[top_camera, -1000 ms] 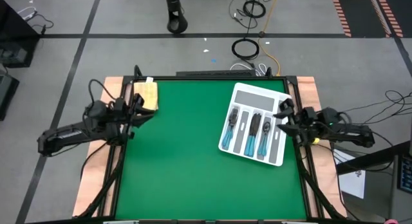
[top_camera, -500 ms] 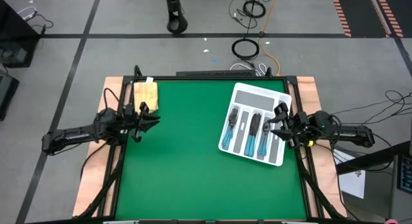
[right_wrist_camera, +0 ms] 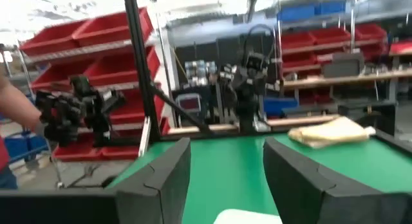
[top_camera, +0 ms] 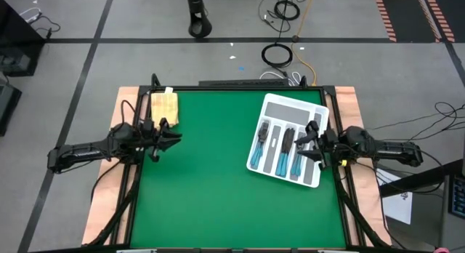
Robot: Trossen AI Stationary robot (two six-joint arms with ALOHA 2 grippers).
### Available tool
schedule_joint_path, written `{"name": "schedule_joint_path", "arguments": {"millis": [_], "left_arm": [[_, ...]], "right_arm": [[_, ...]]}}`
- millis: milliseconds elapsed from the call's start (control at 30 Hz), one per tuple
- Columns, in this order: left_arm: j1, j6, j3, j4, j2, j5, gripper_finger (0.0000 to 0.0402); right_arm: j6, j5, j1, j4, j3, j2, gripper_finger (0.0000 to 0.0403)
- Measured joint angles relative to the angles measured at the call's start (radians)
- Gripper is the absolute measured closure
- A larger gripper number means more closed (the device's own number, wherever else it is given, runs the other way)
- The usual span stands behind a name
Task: Sort silverware
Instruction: Return to Home Position
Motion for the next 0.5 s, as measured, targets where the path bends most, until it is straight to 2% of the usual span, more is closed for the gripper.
{"name": "schedule_joint_path", "arguments": {"millis": [267, 500], "left_arm": [[0.0, -0.001, 0.0, -0.157, 0.0, 0.001, 0.0311], [0.0, 0.0, 0.0, -0.18, 0.0, 0.002, 0.0311]], "right_arm": [[0.0, 0.0, 0.0, -0.103, 0.0, 0.0, 0.022], [-0.001, 0.0, 0.0, -0.117, 0.0, 0.0, 0.022]]}}
